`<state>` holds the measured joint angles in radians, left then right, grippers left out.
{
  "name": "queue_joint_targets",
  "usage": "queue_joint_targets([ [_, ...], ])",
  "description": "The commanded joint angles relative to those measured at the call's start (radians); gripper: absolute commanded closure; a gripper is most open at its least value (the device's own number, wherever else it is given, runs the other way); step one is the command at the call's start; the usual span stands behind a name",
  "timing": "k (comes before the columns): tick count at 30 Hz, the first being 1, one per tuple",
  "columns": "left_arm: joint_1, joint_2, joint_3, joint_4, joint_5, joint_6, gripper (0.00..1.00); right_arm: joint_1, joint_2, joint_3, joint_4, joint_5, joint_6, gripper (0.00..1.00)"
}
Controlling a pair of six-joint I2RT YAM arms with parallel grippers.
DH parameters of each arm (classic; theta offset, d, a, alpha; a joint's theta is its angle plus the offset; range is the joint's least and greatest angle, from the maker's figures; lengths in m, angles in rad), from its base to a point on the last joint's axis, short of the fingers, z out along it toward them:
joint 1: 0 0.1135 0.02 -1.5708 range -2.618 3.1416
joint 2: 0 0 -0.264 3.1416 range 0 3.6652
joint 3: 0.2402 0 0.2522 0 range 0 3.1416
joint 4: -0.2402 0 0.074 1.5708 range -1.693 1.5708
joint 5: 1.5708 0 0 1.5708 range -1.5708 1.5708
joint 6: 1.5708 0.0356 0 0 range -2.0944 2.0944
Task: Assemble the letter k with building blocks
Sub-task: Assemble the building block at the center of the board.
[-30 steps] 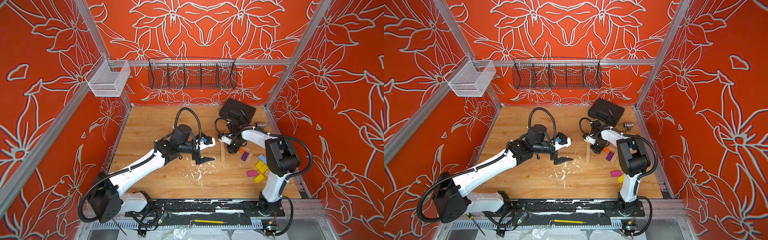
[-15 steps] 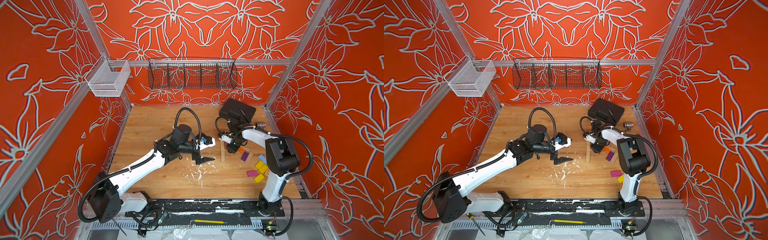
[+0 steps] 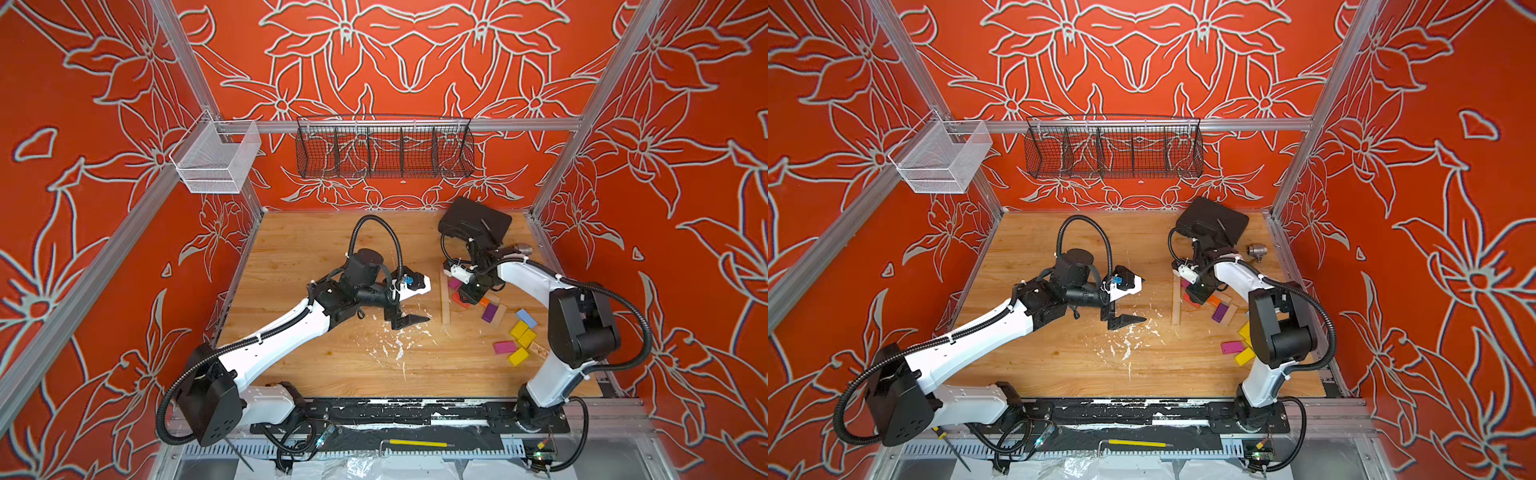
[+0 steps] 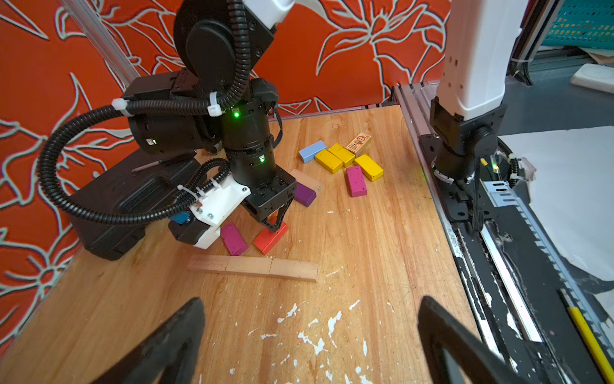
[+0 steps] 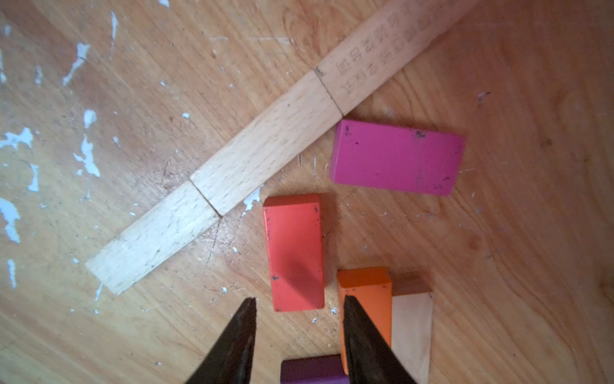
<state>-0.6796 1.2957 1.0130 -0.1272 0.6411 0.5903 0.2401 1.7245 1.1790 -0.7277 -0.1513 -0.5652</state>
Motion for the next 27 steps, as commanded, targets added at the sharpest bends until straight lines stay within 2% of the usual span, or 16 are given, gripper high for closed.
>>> queue_joint_targets([
  [1, 0.008, -0.002, 0.006, -0.015, 0.022, 0.015, 0.03, -0.01, 0.009, -0.003, -0.012, -0.059, -0.007, 0.55],
  [12, 0.008, 0.004, 0.007, -0.019, 0.008, 0.013, 0.03, -0.01, 0.098, 0.052, -0.044, -0.082, -0.001, 0.57],
  [27, 0.011, 0.008, 0.009, -0.021, 0.012, 0.014, 0.03, -0.009, 0.12, 0.052, -0.016, -0.037, 0.004, 0.6],
])
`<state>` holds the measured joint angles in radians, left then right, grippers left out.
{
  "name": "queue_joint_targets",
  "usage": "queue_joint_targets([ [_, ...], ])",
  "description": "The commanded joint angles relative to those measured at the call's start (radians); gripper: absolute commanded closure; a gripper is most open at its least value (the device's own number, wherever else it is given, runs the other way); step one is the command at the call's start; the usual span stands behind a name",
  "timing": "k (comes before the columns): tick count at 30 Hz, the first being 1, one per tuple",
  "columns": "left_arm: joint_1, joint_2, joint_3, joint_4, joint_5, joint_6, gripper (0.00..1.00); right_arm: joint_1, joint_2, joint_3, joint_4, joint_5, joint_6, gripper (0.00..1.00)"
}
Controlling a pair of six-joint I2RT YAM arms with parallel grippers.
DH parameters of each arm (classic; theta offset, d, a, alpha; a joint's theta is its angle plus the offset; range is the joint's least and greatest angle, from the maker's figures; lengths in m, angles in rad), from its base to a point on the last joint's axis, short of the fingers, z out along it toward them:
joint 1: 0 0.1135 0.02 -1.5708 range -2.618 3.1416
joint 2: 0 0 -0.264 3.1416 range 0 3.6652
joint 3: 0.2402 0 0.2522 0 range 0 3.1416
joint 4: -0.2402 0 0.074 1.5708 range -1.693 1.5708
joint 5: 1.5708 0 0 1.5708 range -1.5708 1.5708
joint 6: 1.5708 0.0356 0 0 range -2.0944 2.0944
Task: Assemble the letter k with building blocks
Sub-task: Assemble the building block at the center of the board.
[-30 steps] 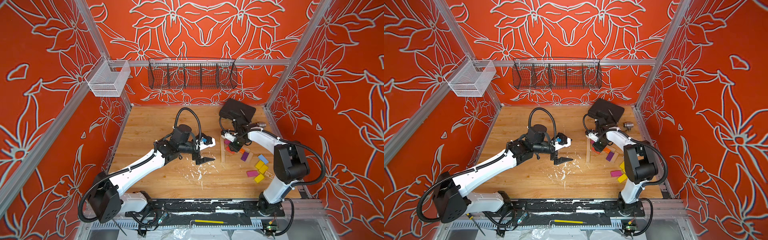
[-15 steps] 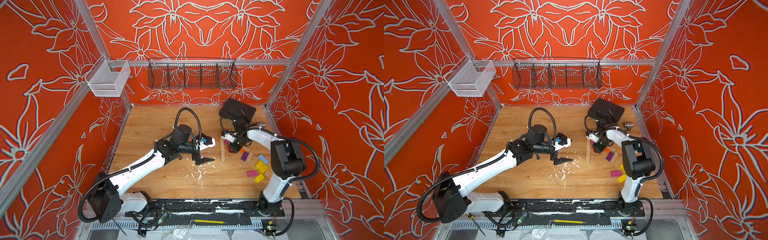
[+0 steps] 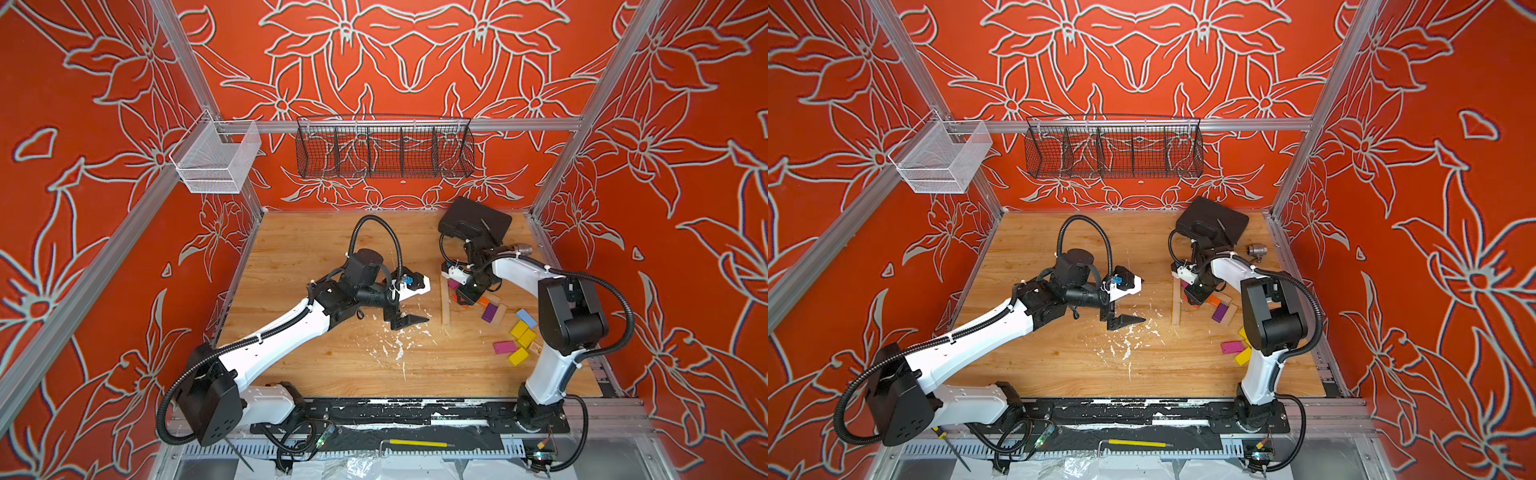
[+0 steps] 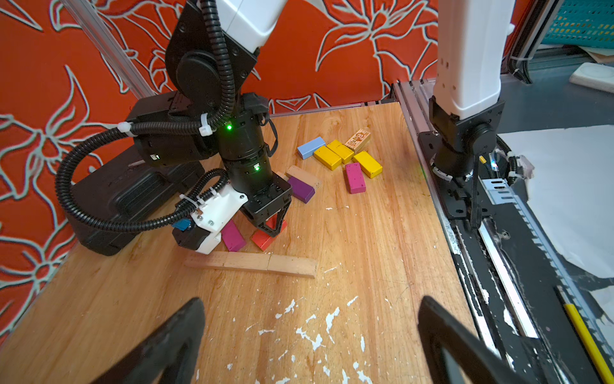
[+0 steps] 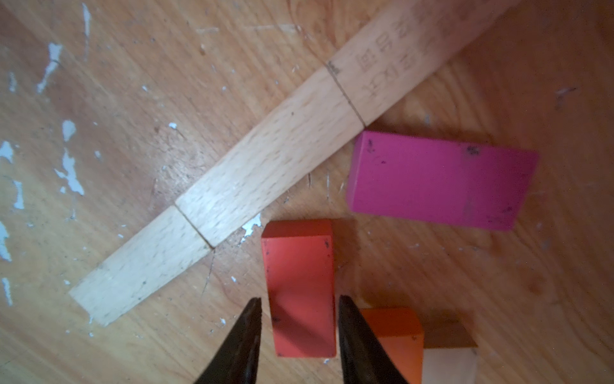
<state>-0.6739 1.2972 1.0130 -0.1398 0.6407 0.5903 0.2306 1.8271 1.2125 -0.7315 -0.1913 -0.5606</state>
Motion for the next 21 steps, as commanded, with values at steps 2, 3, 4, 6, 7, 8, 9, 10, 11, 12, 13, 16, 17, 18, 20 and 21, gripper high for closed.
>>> queue_joint_targets([
  [2, 0.006, 0.009, 0.009, -0.009, 0.013, 0.014, 0.03, 0.001, 0.02, 0.019, -0.011, 0.01, 0.001, 0.6],
  [3, 0.006, 0.008, 0.009, -0.009, 0.014, 0.014, 0.02, 0.001, 0.023, 0.019, -0.008, 0.01, 0.001, 0.6],
  [4, 0.006, 0.008, 0.01, -0.009, 0.014, 0.014, 0.03, 0.001, 0.026, 0.019, -0.006, 0.012, 0.002, 0.6],
  [6, 0.006, 0.009, 0.01, -0.009, 0.016, 0.014, 0.03, 0.001, 0.03, 0.022, -0.008, 0.014, 0.003, 0.6],
  [7, 0.006, 0.01, 0.01, -0.009, 0.016, 0.014, 0.03, 0.003, 0.032, 0.022, -0.006, 0.015, 0.004, 0.61],
  [8, 0.006, 0.01, 0.009, -0.01, 0.016, 0.014, 0.02, 0.003, 0.033, 0.024, -0.005, 0.016, 0.004, 0.61],
  [9, 0.007, 0.01, 0.01, -0.01, 0.016, 0.015, 0.03, 0.003, 0.033, 0.024, -0.006, 0.019, 0.004, 0.62],
  [10, 0.007, 0.01, 0.01, -0.011, 0.016, 0.015, 0.03, 0.003, 0.032, 0.024, -0.002, 0.024, 0.004, 0.63],
  [11, 0.007, 0.01, 0.01, -0.011, 0.016, 0.014, 0.03, 0.004, 0.032, 0.024, -0.003, 0.031, 0.002, 0.64],
  [12, 0.007, 0.01, 0.01, -0.011, 0.016, 0.014, 0.03, 0.004, 0.032, 0.023, -0.002, 0.035, 0.0, 0.65],
  [13, 0.007, 0.01, 0.01, -0.011, 0.016, 0.014, 0.03, 0.003, 0.032, 0.024, -0.001, 0.039, -0.002, 0.65],
  [16, 0.007, 0.01, 0.01, -0.011, 0.016, 0.016, 0.03, 0.004, 0.035, 0.025, 0.0, 0.028, -0.003, 0.66],
  [17, 0.007, 0.01, 0.01, -0.011, 0.016, 0.016, 0.03, 0.003, 0.037, 0.026, 0.0, 0.023, -0.003, 0.66],
  [18, 0.007, 0.01, 0.01, -0.011, 0.017, 0.016, 0.03, 0.004, 0.038, 0.028, 0.0, 0.021, -0.002, 0.67],
  [20, 0.007, 0.011, 0.011, -0.011, 0.017, 0.016, 0.03, 0.005, 0.044, 0.031, -0.003, 0.015, -0.001, 0.68],
  [21, 0.006, 0.012, 0.012, -0.011, 0.017, 0.016, 0.03, 0.005, 0.045, 0.034, -0.003, 0.014, -0.001, 0.68],
])
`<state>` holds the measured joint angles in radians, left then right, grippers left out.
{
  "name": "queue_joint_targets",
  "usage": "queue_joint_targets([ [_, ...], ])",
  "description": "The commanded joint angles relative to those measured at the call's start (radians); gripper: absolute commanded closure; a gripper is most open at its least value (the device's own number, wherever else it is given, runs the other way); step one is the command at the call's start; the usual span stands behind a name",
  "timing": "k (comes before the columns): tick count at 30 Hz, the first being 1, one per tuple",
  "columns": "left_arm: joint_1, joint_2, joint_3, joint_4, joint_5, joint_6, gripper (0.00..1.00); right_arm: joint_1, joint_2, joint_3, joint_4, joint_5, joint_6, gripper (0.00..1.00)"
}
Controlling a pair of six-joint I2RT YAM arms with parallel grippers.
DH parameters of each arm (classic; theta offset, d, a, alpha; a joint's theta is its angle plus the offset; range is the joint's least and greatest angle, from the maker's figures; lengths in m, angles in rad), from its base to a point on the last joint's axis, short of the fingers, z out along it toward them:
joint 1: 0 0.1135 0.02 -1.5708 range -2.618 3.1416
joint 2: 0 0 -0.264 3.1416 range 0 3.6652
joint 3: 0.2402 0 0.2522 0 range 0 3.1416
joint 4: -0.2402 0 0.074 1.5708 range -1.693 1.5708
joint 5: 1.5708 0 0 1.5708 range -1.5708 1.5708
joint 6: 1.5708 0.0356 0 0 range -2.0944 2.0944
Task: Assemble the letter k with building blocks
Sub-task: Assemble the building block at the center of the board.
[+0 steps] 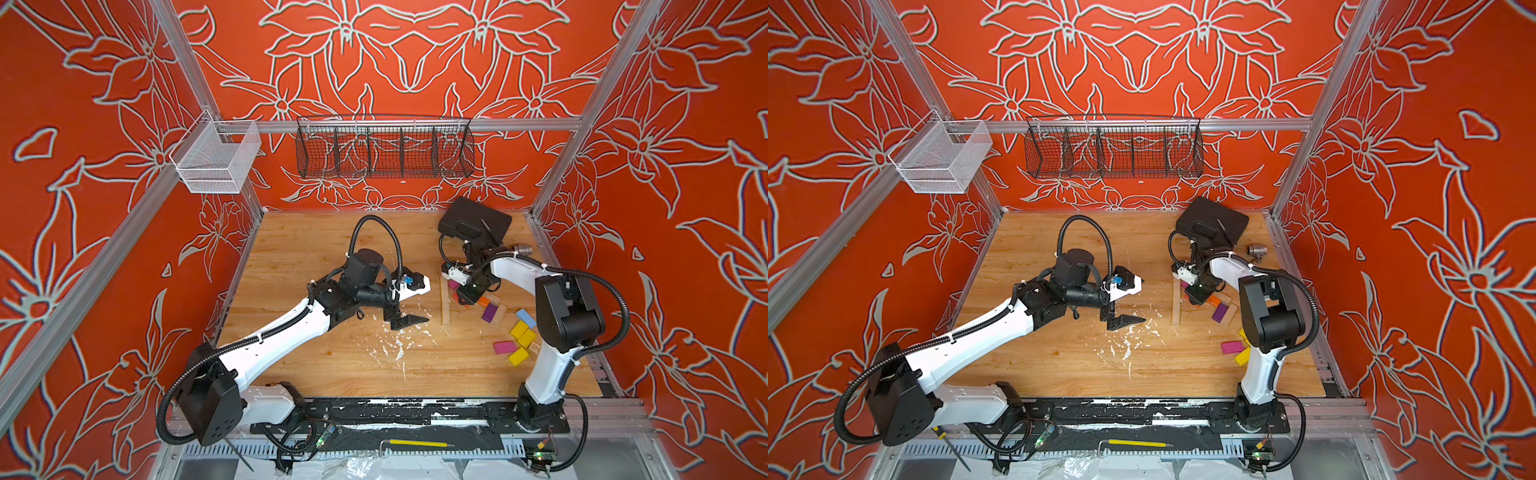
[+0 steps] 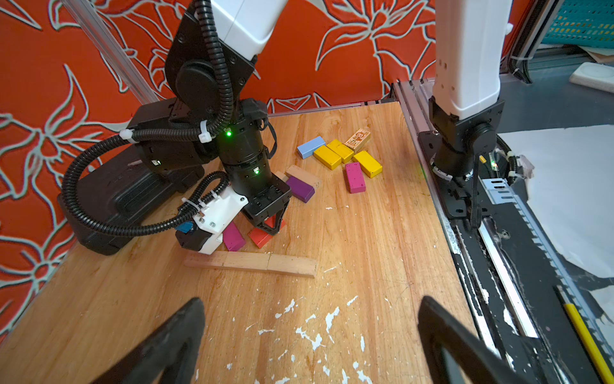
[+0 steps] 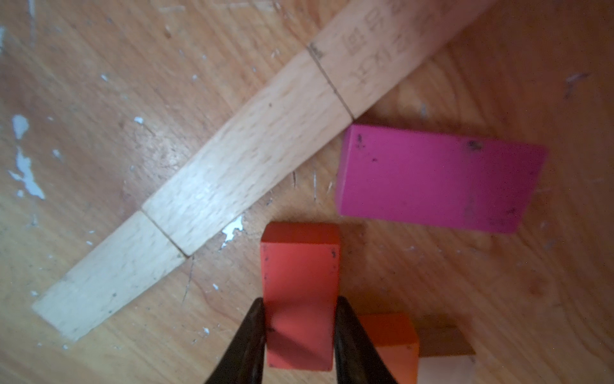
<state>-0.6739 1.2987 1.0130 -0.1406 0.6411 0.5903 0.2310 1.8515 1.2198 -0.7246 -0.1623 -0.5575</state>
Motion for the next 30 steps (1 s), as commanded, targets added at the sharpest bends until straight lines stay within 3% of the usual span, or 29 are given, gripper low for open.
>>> queue_joint_targets([
  [1, 0.008, 0.01, 0.012, -0.011, 0.017, 0.016, 0.03, 0.007, 0.021, 0.028, -0.01, -0.018, -0.004, 0.69],
  [30, 0.01, 0.012, 0.014, -0.013, 0.022, 0.014, 0.03, 0.018, 0.016, 0.033, -0.004, -0.046, 0.004, 0.69],
])
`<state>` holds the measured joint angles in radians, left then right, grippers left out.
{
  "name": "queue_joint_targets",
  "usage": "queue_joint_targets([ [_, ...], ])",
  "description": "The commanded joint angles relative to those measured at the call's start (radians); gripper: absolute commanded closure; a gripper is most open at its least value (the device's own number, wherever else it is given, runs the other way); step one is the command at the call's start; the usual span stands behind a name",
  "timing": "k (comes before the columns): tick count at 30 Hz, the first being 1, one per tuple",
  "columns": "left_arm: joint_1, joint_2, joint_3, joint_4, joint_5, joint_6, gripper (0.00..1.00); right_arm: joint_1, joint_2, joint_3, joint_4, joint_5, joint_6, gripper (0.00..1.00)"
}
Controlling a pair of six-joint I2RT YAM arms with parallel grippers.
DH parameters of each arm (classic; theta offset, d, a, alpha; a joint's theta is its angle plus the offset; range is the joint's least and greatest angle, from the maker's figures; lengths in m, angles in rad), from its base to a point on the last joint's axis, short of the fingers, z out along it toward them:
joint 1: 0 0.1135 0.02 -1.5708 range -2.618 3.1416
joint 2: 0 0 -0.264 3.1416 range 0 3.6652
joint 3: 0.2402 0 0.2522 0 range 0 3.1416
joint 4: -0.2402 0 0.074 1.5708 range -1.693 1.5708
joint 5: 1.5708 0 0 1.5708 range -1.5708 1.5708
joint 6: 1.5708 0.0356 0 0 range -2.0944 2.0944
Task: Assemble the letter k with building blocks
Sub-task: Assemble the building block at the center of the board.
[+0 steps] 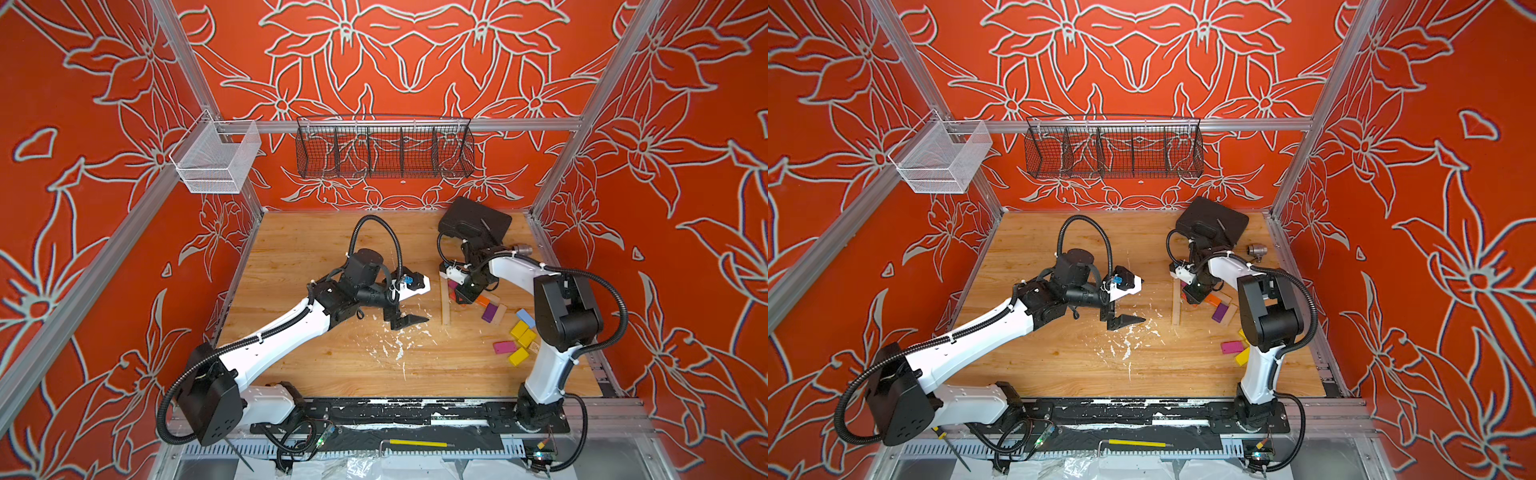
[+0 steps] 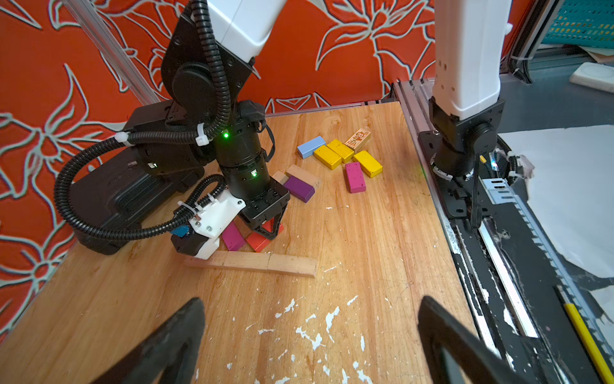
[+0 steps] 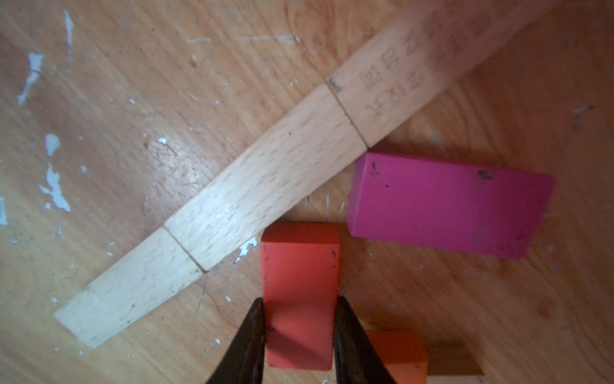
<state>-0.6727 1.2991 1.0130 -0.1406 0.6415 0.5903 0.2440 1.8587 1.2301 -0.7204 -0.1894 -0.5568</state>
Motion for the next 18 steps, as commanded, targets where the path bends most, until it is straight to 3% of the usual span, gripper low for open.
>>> queue_joint_targets([
  [1, 0.009, 0.011, 0.015, -0.013, 0.021, 0.014, 0.03, 0.005, 0.011, 0.023, -0.008, -0.019, 0.004, 0.69],
  [18, 0.009, 0.012, 0.015, -0.014, 0.023, 0.013, 0.03, 0.005, 0.008, 0.023, -0.007, -0.035, 0.01, 0.68],
])
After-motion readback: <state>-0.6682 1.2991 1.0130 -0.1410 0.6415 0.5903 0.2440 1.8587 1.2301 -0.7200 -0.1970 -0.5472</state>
